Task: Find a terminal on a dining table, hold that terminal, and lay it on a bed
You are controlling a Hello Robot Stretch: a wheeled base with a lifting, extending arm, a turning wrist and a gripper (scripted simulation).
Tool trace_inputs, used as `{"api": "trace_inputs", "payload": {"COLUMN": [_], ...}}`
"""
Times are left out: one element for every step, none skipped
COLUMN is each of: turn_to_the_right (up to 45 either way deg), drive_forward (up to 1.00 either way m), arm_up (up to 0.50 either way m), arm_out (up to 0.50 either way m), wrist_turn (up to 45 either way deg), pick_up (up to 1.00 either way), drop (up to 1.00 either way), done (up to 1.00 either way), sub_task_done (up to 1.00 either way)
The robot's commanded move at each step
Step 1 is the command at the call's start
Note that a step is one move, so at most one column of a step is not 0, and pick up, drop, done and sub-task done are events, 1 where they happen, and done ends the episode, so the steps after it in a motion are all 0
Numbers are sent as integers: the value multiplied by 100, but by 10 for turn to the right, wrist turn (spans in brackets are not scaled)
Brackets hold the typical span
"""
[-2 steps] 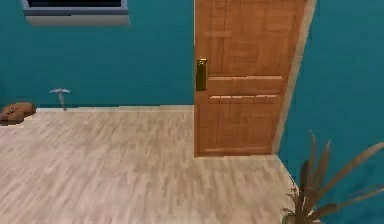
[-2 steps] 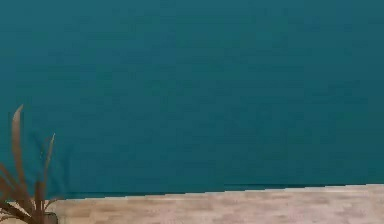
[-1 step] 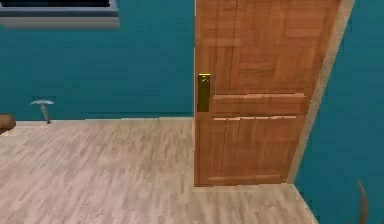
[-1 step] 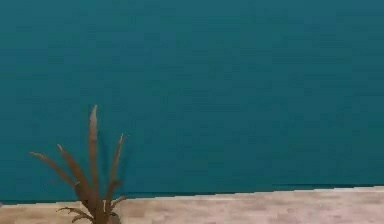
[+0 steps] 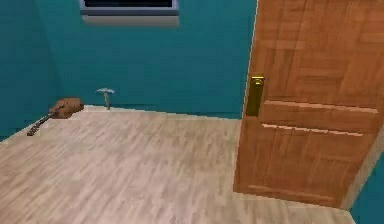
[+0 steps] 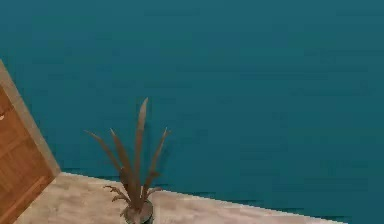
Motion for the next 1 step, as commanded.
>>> {"api": "trace_inputs", "payload": {"turn_to_the_right": [0], "drive_forward": [100], "arm_up": [0], "arm_out": [0], "wrist_turn": [0], "pick_up": [0], "drop": [0], "done": [0], "sub_task_done": [0]}}
